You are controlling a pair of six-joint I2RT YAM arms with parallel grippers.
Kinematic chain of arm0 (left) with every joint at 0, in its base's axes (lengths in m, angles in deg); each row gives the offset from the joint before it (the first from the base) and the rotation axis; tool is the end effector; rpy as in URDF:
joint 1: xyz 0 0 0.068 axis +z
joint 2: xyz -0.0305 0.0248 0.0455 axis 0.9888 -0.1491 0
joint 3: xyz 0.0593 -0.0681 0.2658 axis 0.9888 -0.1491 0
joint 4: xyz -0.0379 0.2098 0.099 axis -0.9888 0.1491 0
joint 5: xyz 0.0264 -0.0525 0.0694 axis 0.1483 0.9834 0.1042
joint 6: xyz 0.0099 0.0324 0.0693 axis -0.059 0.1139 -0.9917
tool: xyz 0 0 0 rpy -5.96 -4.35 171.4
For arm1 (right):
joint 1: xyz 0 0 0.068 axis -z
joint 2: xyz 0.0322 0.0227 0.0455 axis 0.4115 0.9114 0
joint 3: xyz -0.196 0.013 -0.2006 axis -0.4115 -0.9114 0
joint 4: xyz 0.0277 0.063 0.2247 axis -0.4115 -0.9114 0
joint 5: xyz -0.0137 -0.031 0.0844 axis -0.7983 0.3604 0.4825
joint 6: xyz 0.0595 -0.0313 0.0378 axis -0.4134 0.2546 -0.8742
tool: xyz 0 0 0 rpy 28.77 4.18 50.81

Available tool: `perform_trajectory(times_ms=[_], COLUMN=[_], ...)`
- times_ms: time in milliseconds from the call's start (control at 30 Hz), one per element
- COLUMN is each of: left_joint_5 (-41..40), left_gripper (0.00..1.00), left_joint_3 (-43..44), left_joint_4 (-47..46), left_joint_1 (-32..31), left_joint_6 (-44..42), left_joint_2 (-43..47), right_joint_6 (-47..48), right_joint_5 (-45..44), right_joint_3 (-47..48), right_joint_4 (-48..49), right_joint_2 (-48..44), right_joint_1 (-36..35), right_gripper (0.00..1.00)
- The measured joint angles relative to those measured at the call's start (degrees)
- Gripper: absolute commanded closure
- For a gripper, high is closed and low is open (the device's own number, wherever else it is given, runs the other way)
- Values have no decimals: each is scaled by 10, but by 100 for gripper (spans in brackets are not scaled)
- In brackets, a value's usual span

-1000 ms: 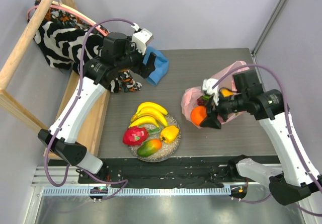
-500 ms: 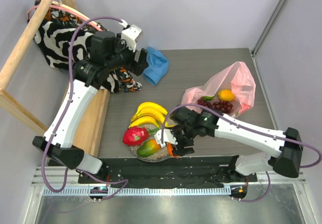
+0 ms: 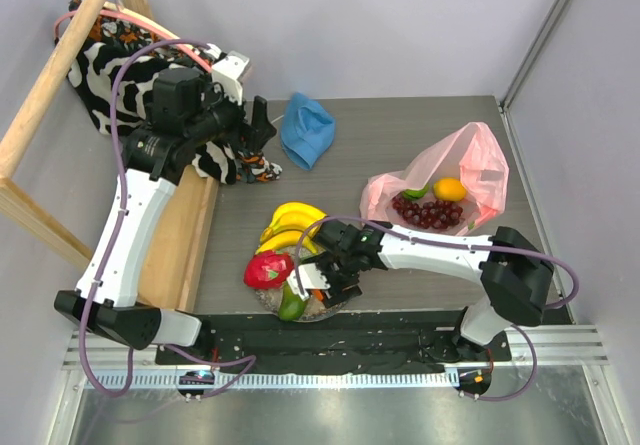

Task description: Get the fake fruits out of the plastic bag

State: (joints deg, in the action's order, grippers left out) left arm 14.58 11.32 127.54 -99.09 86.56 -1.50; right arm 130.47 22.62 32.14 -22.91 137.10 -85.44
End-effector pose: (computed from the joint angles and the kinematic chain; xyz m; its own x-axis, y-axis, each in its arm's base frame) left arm 0.2573 -0.1044 0.4622 -0.3228 0.1541 -0.9338 0.5912 0.8033 -0.0718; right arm 0.1208 0.2637 0.2033 0.4827 -0.7382 -0.4712 -0.8694 -0.4689 -0.1559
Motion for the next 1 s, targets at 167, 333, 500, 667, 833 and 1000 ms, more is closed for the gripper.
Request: perform_trajectory(times_ms=[167,333,500,667,833,1000], left_joint_5=[17,34,56,78,88,96], left_gripper=[16,16,16,17,17,18], left_joint_3=[-9,-13,-12,3,4,4], left_joint_4=[0,-4,-11,-24,-30,-29], left_joint_1=[10,18,19,19,5,-30], left_joint_6=[10,18,38,56,59,57], left_joint_2=[4,10,7,-17,-46,-66], right_joint_6=[29,29,19,-12,-58,-82], right_joint_5=[-8,-12,-17,-23,-78,-139], right_joint_3=[-5,-8,-4,60,95,85], right_joint_4=[0,3,-10,-52,-66,-136], right_joint_2=[6,6,-26,-139,-296,-388], right_joint_1=[0,-1,-1,-1,10,77], right_gripper=[27,0,0,0,4,9])
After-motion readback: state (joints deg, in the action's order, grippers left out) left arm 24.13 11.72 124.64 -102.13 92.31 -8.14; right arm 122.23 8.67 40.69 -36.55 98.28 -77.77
